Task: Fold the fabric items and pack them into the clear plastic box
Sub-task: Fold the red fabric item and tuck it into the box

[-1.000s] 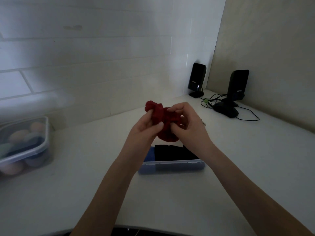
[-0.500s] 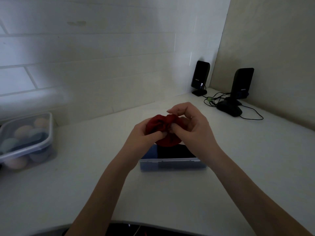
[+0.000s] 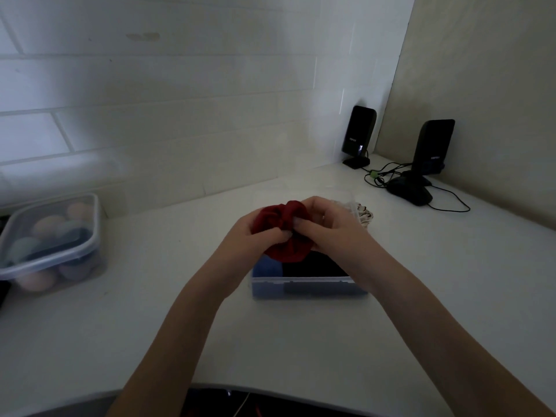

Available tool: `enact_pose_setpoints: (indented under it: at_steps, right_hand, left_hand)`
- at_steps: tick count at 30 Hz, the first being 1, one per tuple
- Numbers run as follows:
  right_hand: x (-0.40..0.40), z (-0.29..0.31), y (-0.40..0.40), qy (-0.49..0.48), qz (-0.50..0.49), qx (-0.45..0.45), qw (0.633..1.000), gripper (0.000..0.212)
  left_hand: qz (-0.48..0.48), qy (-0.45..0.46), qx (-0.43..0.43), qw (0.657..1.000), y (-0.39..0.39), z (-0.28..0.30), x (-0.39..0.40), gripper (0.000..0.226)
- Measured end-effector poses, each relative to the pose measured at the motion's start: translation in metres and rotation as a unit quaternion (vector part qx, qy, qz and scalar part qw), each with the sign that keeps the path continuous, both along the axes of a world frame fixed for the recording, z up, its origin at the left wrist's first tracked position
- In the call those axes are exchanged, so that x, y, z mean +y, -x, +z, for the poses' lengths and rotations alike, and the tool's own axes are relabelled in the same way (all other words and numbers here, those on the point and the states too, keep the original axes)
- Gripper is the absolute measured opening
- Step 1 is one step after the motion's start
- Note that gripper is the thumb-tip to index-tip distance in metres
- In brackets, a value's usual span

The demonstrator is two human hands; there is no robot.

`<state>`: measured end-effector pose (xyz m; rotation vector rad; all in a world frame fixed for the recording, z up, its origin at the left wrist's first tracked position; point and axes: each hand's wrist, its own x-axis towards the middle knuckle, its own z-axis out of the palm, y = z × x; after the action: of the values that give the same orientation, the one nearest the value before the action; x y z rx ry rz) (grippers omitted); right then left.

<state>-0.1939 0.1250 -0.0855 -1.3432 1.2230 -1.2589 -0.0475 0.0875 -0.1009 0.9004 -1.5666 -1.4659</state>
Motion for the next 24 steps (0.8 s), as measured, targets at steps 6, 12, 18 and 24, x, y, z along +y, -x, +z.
enact_pose_setpoints:
  at_steps: [6, 12, 18, 24]
  right_hand:
    - [-0.003, -0.001, 0.002, 0.023, -0.041, -0.02, 0.999, 0.01]
    - [-0.012, -0.011, 0.004, -0.006, -0.063, 0.074, 0.995, 0.017]
    - [-0.018, -0.025, 0.004, -0.017, -0.063, 0.242, 0.968, 0.024]
    - [-0.02, -0.032, 0.001, -0.007, -0.059, 0.404, 0.913, 0.022]
  left_hand:
    - [0.058, 0.058, 0.027, 0.996, -0.007, -0.004, 0.0, 0.038]
    - [0.1, 0.176, -0.107, 0.973, -0.017, -0.012, 0.0, 0.035]
    - [0.116, 0.318, -0.314, 0.887, -0.022, -0.022, 0.001, 0.018]
    - [0.126, 0.329, -0.425, 0.834, -0.021, -0.018, -0.003, 0.01]
